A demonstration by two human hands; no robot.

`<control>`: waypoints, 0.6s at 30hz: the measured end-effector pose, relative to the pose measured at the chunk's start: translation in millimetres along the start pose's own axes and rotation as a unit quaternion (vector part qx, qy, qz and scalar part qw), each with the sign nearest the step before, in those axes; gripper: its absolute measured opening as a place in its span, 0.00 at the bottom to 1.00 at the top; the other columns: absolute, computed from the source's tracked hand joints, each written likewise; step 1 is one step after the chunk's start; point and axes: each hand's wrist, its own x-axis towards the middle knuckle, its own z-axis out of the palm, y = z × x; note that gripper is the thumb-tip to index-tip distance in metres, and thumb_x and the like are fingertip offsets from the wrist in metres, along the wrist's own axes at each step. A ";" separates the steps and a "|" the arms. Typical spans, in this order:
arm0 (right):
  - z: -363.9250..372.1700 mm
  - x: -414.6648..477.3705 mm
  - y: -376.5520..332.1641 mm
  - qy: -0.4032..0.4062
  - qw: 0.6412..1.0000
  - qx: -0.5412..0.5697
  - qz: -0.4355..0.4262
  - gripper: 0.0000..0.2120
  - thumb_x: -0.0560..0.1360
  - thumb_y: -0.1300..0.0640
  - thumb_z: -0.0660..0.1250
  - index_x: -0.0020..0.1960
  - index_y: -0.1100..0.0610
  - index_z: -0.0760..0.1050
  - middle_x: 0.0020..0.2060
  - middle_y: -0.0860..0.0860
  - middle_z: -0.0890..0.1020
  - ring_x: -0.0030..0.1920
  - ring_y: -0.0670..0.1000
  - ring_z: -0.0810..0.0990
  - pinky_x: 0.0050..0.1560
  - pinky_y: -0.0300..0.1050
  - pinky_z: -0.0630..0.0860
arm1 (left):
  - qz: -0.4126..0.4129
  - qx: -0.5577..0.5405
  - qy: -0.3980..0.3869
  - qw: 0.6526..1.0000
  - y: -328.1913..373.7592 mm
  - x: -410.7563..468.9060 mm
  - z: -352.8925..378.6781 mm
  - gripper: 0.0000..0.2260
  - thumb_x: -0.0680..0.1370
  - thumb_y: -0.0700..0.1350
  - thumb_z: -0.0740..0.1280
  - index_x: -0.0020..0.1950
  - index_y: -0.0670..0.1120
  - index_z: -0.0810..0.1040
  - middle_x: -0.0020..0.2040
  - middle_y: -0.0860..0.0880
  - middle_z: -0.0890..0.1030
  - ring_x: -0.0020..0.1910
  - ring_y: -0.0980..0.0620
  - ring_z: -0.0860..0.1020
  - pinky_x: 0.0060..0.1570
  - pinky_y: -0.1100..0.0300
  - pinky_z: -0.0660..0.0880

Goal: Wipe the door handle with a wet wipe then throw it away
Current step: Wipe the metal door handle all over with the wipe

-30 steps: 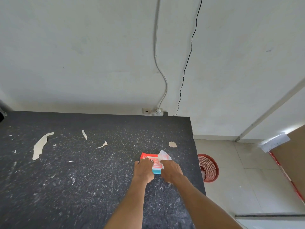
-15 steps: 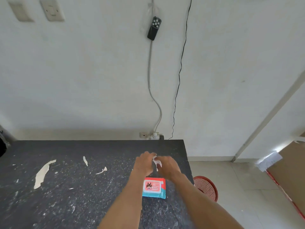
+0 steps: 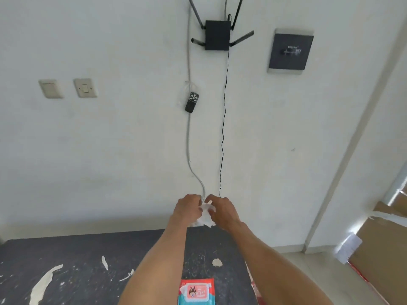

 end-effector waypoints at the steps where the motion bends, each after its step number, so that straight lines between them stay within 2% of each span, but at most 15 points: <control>1: -8.0 0.7 -3.0 0.005 1.000 0.001 -0.002 0.14 0.76 0.62 0.62 0.60 0.51 0.74 0.52 0.54 0.84 0.48 0.57 0.81 0.46 0.46 0.78 | 0.002 0.001 0.008 1.000 3.6 1.3 -7.6 0.06 0.76 0.43 0.64 0.52 0.46 0.77 0.51 0.46 0.81 0.49 0.45 0.79 0.46 0.56 0.71; 6: -27.9 5.6 -10.5 0.025 1.000 0.003 -0.015 0.13 0.78 0.61 0.62 0.61 0.52 0.73 0.53 0.53 0.84 0.50 0.56 0.81 0.49 0.46 0.77 | 0.031 0.026 0.022 0.999 10.8 5.9 -29.6 0.06 0.76 0.41 0.64 0.52 0.45 0.76 0.53 0.46 0.81 0.52 0.44 0.78 0.49 0.56 0.69; 15: -45.7 9.6 -21.8 0.050 0.999 0.007 -0.017 0.16 0.78 0.60 0.62 0.64 0.50 0.73 0.53 0.53 0.84 0.50 0.57 0.81 0.49 0.46 0.76 | 0.056 0.046 0.049 0.996 17.6 15.1 -54.1 0.06 0.76 0.41 0.64 0.53 0.45 0.77 0.53 0.45 0.81 0.51 0.44 0.78 0.48 0.56 0.68; 18: -59.1 8.8 -22.4 0.068 0.997 -0.003 -0.019 0.17 0.78 0.60 0.61 0.66 0.51 0.72 0.54 0.54 0.83 0.53 0.57 0.79 0.51 0.46 0.76 | 0.079 0.050 0.054 0.994 26.0 20.9 -63.5 0.07 0.76 0.40 0.63 0.54 0.45 0.76 0.54 0.45 0.80 0.53 0.44 0.78 0.50 0.54 0.69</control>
